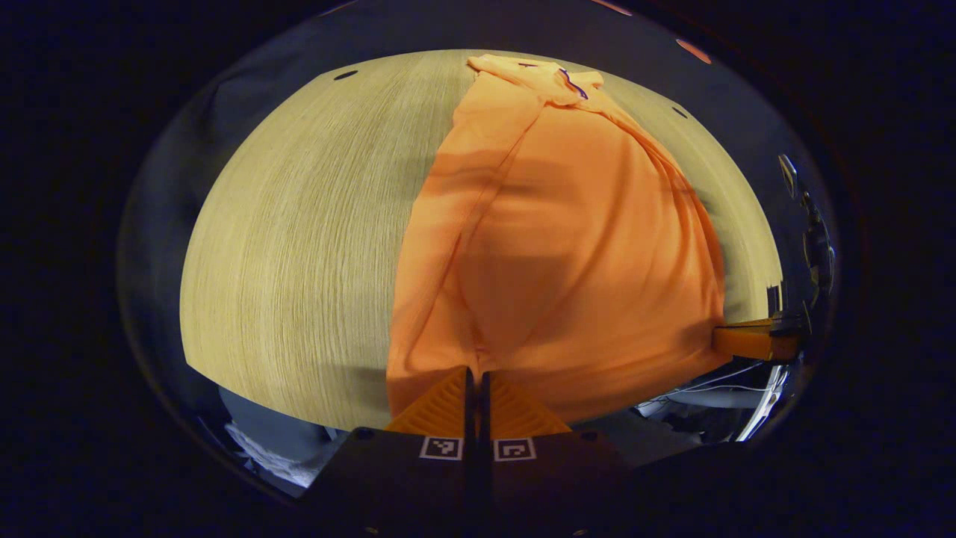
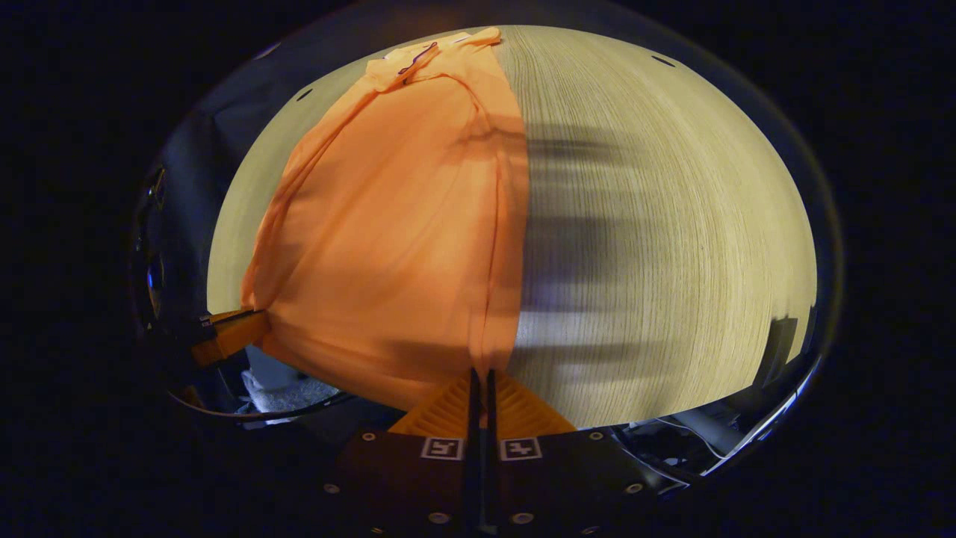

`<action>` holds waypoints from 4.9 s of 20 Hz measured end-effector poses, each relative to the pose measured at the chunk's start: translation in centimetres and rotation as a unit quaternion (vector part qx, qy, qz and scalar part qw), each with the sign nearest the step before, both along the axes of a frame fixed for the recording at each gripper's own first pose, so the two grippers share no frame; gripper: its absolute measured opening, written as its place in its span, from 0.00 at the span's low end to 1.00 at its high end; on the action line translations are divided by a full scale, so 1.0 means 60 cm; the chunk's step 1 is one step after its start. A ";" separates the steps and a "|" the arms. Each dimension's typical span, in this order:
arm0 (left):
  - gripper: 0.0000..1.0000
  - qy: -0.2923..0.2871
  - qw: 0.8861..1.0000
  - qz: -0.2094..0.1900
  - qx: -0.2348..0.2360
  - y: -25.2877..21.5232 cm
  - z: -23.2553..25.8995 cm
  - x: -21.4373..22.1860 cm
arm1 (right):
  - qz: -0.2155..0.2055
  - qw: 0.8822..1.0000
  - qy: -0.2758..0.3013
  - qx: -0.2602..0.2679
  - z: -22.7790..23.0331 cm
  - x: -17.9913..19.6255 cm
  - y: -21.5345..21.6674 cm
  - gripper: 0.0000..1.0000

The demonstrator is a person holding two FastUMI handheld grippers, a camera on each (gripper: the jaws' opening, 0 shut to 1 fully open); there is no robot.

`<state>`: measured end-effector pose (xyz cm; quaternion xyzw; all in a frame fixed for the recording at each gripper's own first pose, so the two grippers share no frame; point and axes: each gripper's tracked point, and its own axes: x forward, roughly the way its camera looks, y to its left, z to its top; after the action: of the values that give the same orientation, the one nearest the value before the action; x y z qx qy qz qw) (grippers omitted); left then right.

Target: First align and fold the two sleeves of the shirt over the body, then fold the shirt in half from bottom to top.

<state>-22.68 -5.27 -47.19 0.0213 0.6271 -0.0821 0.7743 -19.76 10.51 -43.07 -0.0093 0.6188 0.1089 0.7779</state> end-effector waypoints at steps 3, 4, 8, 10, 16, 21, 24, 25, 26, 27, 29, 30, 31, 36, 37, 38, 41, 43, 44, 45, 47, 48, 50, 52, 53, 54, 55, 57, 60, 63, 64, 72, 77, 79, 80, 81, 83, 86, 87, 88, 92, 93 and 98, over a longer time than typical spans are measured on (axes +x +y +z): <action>0.01 0.019 0.999 0.016 -0.027 -0.007 -0.004 -0.003 | 0.018 1.000 -0.013 -0.018 0.004 0.002 0.003 0.00; 0.01 0.020 0.999 0.016 -0.030 -0.008 -0.003 -0.003 | 0.019 1.000 -0.015 -0.017 0.008 0.003 0.003 0.00; 0.01 0.007 0.999 0.004 -0.051 -0.030 0.023 0.008 | 0.006 0.999 -0.038 -0.014 0.041 0.031 -0.005 0.00; 0.01 -0.013 0.998 -0.002 -0.062 -0.040 0.044 0.028 | -0.006 0.999 -0.053 -0.005 0.064 0.052 -0.007 0.00; 0.00 -0.066 0.994 0.002 -0.083 -0.056 0.093 0.117 | -0.014 0.994 -0.106 0.006 0.132 0.123 -0.007 0.00; 0.00 -0.104 0.990 0.001 -0.095 -0.066 0.128 0.196 | -0.025 0.990 -0.139 0.025 0.177 0.186 -0.005 0.00; 0.00 -0.126 0.987 -0.003 -0.096 -0.070 0.146 0.248 | -0.032 0.986 -0.159 0.037 0.206 0.233 0.004 0.00; 0.00 -0.133 0.986 -0.004 -0.096 -0.073 0.151 0.264 | -0.033 0.985 -0.166 0.038 0.213 0.249 0.003 0.00; 0.00 -0.139 0.985 -0.003 -0.098 -0.076 0.157 0.281 | -0.035 0.983 -0.175 0.040 0.224 0.264 0.004 0.00; 0.00 -0.146 0.984 0.002 -0.100 -0.078 0.163 0.299 | -0.035 0.982 -0.181 0.041 0.232 0.279 0.005 0.00; 0.01 -0.160 0.981 0.009 -0.107 -0.088 0.173 0.339 | -0.037 0.980 -0.191 0.042 0.245 0.314 0.006 0.00; 0.00 -0.168 0.980 0.008 -0.106 -0.090 0.175 0.359 | -0.038 0.979 -0.196 0.043 0.251 0.329 0.005 0.00; 0.00 -0.176 0.979 0.006 -0.105 -0.092 0.179 0.380 | -0.039 0.978 -0.202 0.044 0.255 0.351 0.007 0.00; 0.00 -0.206 0.972 0.012 -0.111 -0.114 0.190 0.489 | -0.045 0.970 -0.233 0.045 0.280 0.451 0.011 0.00; 0.00 -0.210 0.971 0.015 -0.111 -0.118 0.188 0.510 | -0.043 0.969 -0.238 0.046 0.283 0.474 0.014 0.00; 0.00 -0.211 0.971 0.017 -0.111 -0.119 0.187 0.530 | -0.040 0.969 -0.241 0.037 0.280 0.494 0.016 0.00; 0.00 -0.224 0.968 0.027 -0.110 -0.125 0.188 0.595 | -0.029 0.964 -0.262 0.027 0.291 0.552 0.028 0.00; 0.00 -0.233 0.966 0.032 -0.107 -0.125 0.189 0.638 | -0.031 0.962 -0.271 0.026 0.295 0.592 0.031 0.00; 0.00 -0.238 0.965 0.032 -0.106 -0.123 0.188 0.658 | -0.035 0.961 -0.274 0.025 0.295 0.614 0.029 0.00; 0.00 -0.241 0.965 0.033 -0.102 -0.123 0.185 0.680 | -0.038 0.960 -0.277 0.024 0.294 0.637 0.027 0.00; 0.00 -0.248 0.963 0.035 -0.101 -0.124 0.174 0.716 | -0.044 0.959 -0.279 0.026 0.288 0.673 0.026 0.00; 0.00 -0.246 0.964 0.034 -0.100 -0.126 0.165 0.730 | -0.047 0.959 -0.278 0.028 0.282 0.691 0.026 0.00; 0.00 -0.244 0.965 0.030 -0.096 -0.128 0.141 0.761 | -0.052 0.960 -0.275 0.027 0.264 0.726 0.028 0.00; 0.00 -0.241 0.966 0.026 -0.092 -0.134 0.110 0.788 | -0.057 0.961 -0.271 0.026 0.241 0.760 0.029 0.00; 0.00 -0.233 0.968 0.023 -0.090 -0.135 0.094 0.798 | -0.062 0.961 -0.268 0.025 0.230 0.771 0.028 0.00; 0.00 -0.228 0.970 0.021 -0.088 -0.136 0.077 0.808 | -0.063 0.962 -0.263 0.023 0.219 0.785 0.028 0.00; 0.01 -0.221 0.971 0.019 -0.083 -0.135 0.062 0.813 | -0.068 0.964 -0.255 0.022 0.205 0.796 0.027 0.00; 0.01 -0.217 0.973 0.011 -0.073 -0.132 0.036 0.827 | -0.078 0.966 -0.247 0.021 0.175 0.813 0.031 0.01; 0.06 -0.213 0.976 0.006 -0.053 -0.123 0.012 0.837 | -0.079 0.965 -0.248 -0.011 0.143 0.829 0.015 0.02; 0.69 -0.215 0.975 0.009 -0.057 -0.120 -0.004 0.840 | -0.077 0.962 -0.262 -0.009 0.145 0.841 0.014 0.28; 1.00 -0.214 0.975 0.012 -0.052 -0.112 0.000 0.841 | -0.077 0.961 -0.264 -0.006 0.149 0.842 0.014 0.45; 0.98 -0.246 0.969 0.011 -0.028 -0.095 0.036 0.853 | -0.071 0.954 -0.291 -0.015 0.185 0.841 0.007 0.99; 0.98 -0.290 0.956 0.024 -0.029 -0.095 0.126 0.857 | -0.076 0.938 -0.337 -0.020 0.268 0.825 -0.007 0.99; 0.98 -0.313 0.948 0.031 -0.042 -0.097 0.180 0.855 | -0.072 0.930 -0.361 -0.014 0.314 0.808 -0.007 0.98; 0.98 -0.330 0.942 0.031 -0.042 -0.093 0.212 0.849 | -0.069 0.925 -0.372 -0.013 0.338 0.797 -0.007 0.99; 0.98 -0.342 0.938 0.032 -0.039 -0.086 0.236 0.840 | -0.066 0.921 -0.384 -0.013 0.361 0.786 -0.008 0.99; 0.98 -0.372 0.927 0.036 -0.041 -0.078 0.295 0.815 | -0.056 0.913 -0.403 -0.018 0.406 0.753 -0.012 0.99; 0.98 -0.402 0.914 0.039 -0.037 -0.059 0.384 0.760 | -0.046 0.901 -0.430 -0.019 0.475 0.691 -0.018 0.99; 0.98 -0.408 0.912 0.041 -0.032 -0.053 0.407 0.737 | -0.044 0.896 -0.441 -0.015 0.498 0.669 -0.019 0.99; 0.99 -0.420 0.906 0.041 -0.032 -0.049 0.434 0.718 | -0.042 0.891 -0.452 -0.011 0.520 0.647 -0.019 0.99; 0.98 -0.468 0.883 0.043 -0.019 -0.014 0.540 0.634 | -0.034 0.872 -0.489 0.005 0.596 0.556 -0.011 0.99; 0.98 -0.477 0.878 0.042 -0.018 -0.007 0.562 0.615 | -0.033 0.868 -0.495 0.011 0.610 0.532 -0.008 0.99; 0.98 -0.516 0.856 0.035 -0.012 0.007 0.639 0.523 | -0.028 0.843 -0.536 0.020 0.669 0.435 -0.008 0.98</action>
<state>8.68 -4.83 -8.86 0.0294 0.1372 -0.0399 0.9893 6.36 10.01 -2.93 -0.0334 0.1025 0.0777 0.9911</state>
